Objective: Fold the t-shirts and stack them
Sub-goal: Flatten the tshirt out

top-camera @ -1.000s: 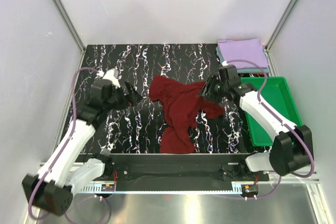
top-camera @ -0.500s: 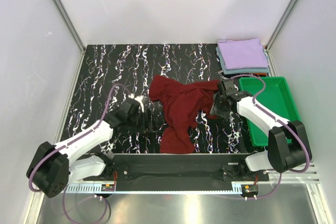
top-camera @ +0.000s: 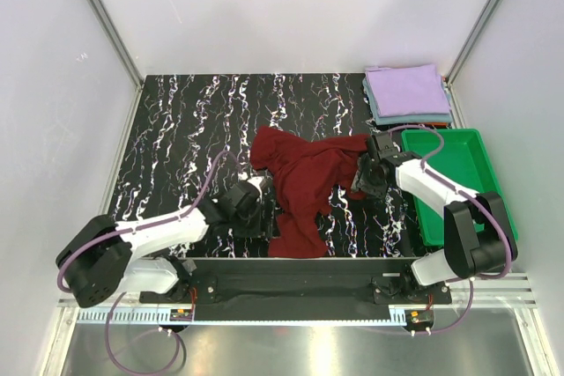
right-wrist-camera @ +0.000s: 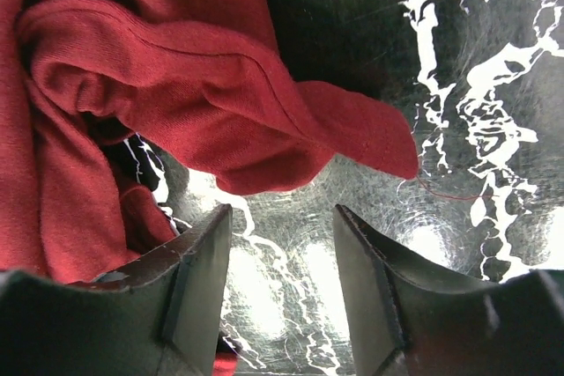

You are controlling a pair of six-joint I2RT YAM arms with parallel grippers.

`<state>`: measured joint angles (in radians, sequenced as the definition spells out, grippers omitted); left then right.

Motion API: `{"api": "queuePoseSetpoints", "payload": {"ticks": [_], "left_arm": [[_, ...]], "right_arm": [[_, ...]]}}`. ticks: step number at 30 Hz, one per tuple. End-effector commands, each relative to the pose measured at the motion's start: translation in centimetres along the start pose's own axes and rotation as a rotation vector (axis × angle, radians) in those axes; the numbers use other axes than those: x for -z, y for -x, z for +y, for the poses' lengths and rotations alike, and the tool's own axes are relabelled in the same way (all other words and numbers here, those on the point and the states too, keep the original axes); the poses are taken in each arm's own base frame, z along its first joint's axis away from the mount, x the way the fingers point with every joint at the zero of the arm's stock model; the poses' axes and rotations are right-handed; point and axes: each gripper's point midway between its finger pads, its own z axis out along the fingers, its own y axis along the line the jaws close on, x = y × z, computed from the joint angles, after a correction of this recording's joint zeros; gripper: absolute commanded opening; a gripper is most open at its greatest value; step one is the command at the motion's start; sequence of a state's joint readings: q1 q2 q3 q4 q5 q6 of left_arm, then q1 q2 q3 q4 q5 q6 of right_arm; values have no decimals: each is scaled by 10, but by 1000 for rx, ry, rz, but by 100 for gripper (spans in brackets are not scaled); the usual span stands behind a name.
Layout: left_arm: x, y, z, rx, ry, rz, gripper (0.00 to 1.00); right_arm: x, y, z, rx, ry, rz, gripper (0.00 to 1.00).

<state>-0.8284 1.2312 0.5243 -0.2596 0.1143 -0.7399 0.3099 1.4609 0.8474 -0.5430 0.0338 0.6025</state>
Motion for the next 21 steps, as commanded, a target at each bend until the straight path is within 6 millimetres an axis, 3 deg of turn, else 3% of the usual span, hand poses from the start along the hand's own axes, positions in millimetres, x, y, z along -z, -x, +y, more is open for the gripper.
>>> {"api": "queuePoseSetpoints", "payload": {"ticks": [1,5,7,11,12,14,18,21], "left_arm": [[-10,11,-8,16,7,-57,75],[-21,4,-13,-3,14,-30,67],[-27,1,-12,-6,22,-17,60],[-23,6,-17,-16,7,-34,13],[-19,12,-20,-28,4,-52,7],[-1,23,-22,-43,18,-87,0],[50,66,-26,-35,13,-239,0],[88,93,-16,17,3,-339,0]], "right_arm": [[15,27,11,10,31,-88,57],[51,42,3,2,-21,-154,64],[79,61,3,-8,-25,-242,67],[127,84,2,-16,-28,-353,73],[133,89,1,-17,-31,-372,74],[148,96,3,-9,-26,-391,75],[162,101,6,-6,-17,-396,74],[163,101,18,26,48,-392,72]]}}
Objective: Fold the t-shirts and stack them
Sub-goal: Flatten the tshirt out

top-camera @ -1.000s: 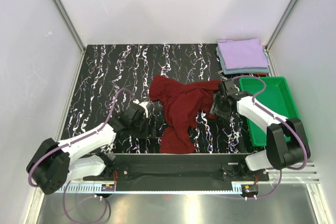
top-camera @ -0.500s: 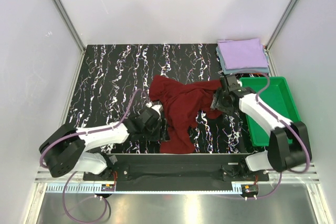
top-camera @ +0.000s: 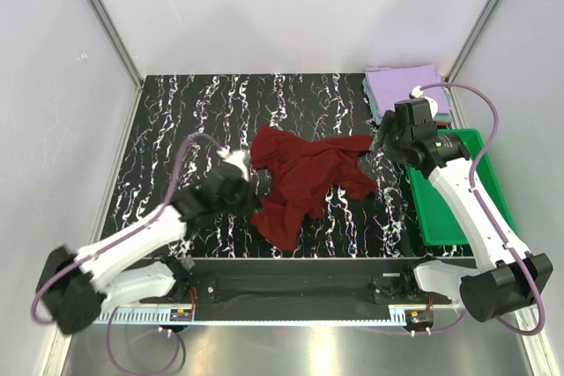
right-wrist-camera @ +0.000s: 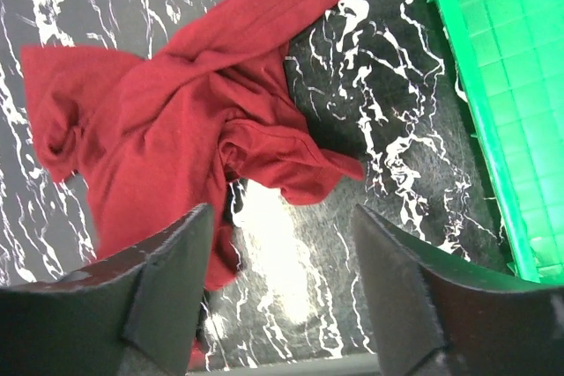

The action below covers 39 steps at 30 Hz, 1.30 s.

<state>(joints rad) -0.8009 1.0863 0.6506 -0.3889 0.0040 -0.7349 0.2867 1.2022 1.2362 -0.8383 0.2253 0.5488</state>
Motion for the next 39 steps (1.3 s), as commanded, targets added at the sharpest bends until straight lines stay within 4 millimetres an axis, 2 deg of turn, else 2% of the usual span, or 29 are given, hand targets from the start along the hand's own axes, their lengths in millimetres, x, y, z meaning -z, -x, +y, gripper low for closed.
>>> {"api": "queuePoseSetpoints", "payload": {"ticks": [1,2,5,9,10,12,14,18,21,25,26,27,28,32,33,35,36,39], "left_arm": [[43,51,8,15,17,-158,0],[51,62,15,33,34,-191,0],[65,76,40,50,117,-224,0],[68,83,63,84,151,-229,0],[68,84,64,93,142,-223,0],[70,88,76,130,152,-229,0],[74,96,89,170,172,-251,0],[80,107,101,203,185,-285,0],[81,111,107,211,206,-287,0],[78,112,115,222,224,-288,0],[77,112,117,225,230,-287,0],[76,114,118,227,233,-289,0],[76,115,121,231,241,-294,0],[74,118,118,239,221,-297,0],[74,119,116,241,216,-299,0],[74,119,113,245,198,-300,0],[74,119,112,244,191,-299,0],[73,116,104,232,137,-302,0]], "right_arm": [[3,-2,3,56,31,20,70],[-2,-8,6,68,52,37,70],[-21,-33,14,91,108,131,66],[-52,-74,22,76,158,279,63],[-59,-76,24,65,163,278,63],[-74,-95,18,65,143,330,63],[-86,-103,17,59,137,346,63],[-110,-117,2,88,59,376,67],[-119,-123,-4,113,36,389,68],[-120,-124,-6,119,25,388,69],[-120,-118,-10,116,-6,369,68],[-117,-121,-14,88,-42,388,68],[-115,-113,-11,71,-51,375,67],[-100,-105,-5,-16,-51,360,65],[-91,-97,-1,-73,-41,331,64],[-81,-94,-4,-162,-80,310,66],[-73,-90,-1,-277,-91,291,66],[-65,-94,-3,-450,-161,307,67]]}}
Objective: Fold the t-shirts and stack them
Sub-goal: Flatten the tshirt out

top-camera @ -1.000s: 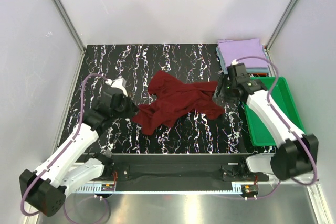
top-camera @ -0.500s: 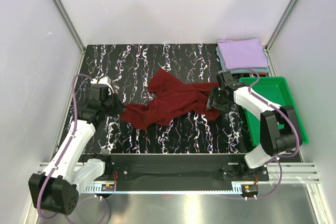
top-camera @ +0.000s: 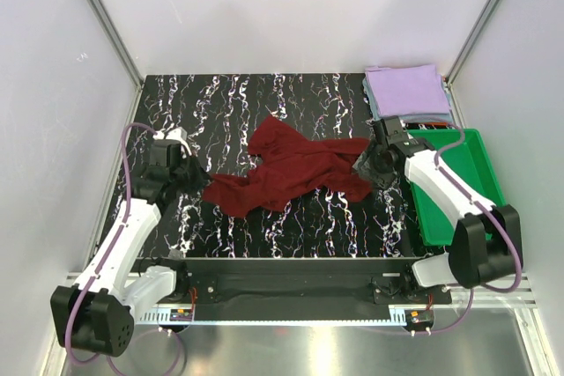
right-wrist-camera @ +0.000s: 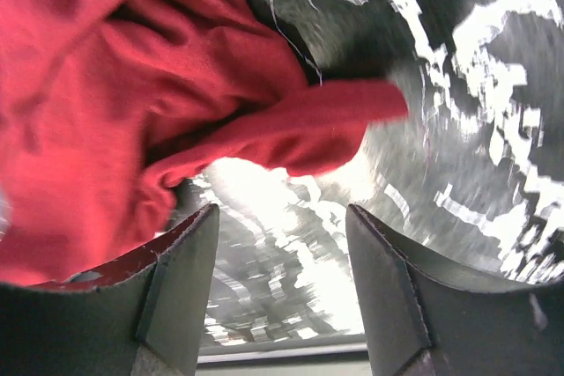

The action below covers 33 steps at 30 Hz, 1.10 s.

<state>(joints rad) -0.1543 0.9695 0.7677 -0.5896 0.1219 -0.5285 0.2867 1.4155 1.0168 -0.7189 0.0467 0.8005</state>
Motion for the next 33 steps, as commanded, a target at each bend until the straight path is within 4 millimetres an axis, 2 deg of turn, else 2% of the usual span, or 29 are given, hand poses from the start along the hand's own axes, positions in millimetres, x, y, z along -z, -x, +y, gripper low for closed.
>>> {"api": "queuePoseSetpoints", "payload": {"ticks": [1,3,6,10,14,19,22,23,24,27,28,29,30,31,32,33], "left_arm": [[2,8,-19,-4,-114,-49,0],[2,4,-23,9,-143,-36,0],[-1,-3,-26,17,-171,-11,0],[-2,-8,-26,14,-181,0,0],[-1,-11,-24,11,-179,5,0],[-2,-13,-23,7,-176,12,0],[-3,-13,-22,13,-172,7,0],[-3,-12,-21,26,-168,5,0],[-2,-9,-23,32,-168,-7,0],[11,21,-24,64,-108,-92,0],[26,46,-33,75,-101,-163,0],[35,64,-27,112,-45,-233,0],[44,73,-28,125,-35,-271,0],[52,84,-28,134,-19,-318,0],[67,104,-31,141,-6,-389,0],[73,112,-31,141,9,-416,0]], "right_arm": [[18,4,-3,-287,-68,-25,66],[12,7,-9,-396,-129,-41,67],[7,9,-19,-469,-231,-57,66],[-11,19,-3,-510,-182,-69,64],[-29,26,4,-530,-182,-81,63],[-54,19,-1,-520,-241,-50,63],[-61,18,-3,-509,-250,-45,57],[-60,19,-3,-492,-251,-50,50],[-57,19,-5,-481,-262,-52,34],[-32,41,3,-391,-233,-113,20],[-17,58,17,-364,-193,-152,17],[0,68,21,-314,-172,-182,12],[13,73,22,-286,-170,-199,1],[31,88,34,-267,-118,-242,0],[53,98,40,-207,-75,-286,0],[67,106,47,-179,-34,-319,0]]}}
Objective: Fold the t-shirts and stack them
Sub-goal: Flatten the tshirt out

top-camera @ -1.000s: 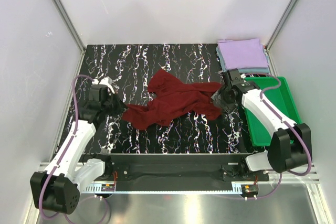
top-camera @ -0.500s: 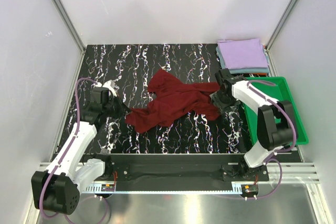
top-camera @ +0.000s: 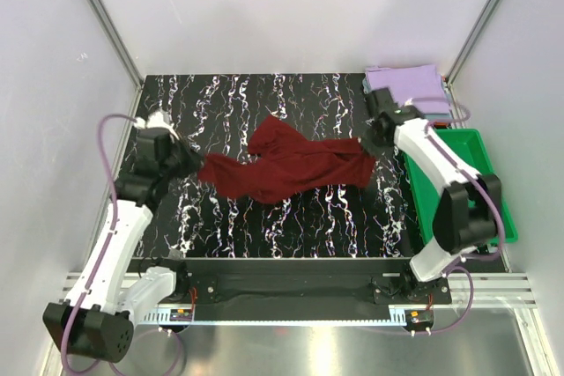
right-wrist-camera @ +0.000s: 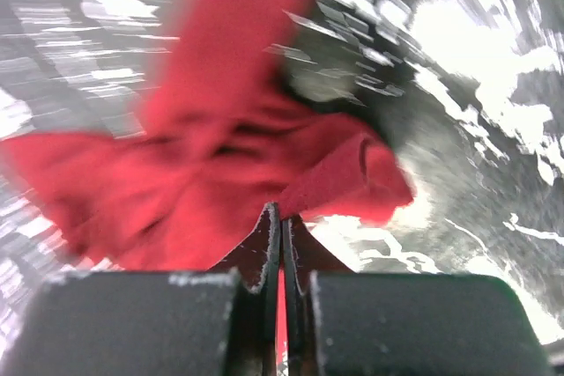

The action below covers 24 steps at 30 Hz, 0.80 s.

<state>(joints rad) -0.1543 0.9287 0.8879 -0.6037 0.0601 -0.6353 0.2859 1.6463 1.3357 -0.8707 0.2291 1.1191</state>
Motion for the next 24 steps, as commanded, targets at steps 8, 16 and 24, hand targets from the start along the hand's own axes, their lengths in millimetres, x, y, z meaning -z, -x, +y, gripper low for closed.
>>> {"api": "queuePoseSetpoints", "payload": {"ticks": [8,16,24], "left_arm": [[99,153,-27,3,126,-458,0],[127,145,-52,-46,2,-414,0],[87,70,-61,-60,-154,-92,0]], "right_arm": [[206,78,45,276,536,-354,0],[249,73,17,292,619,-385,0],[248,50,9,341,676,-319,0]]}}
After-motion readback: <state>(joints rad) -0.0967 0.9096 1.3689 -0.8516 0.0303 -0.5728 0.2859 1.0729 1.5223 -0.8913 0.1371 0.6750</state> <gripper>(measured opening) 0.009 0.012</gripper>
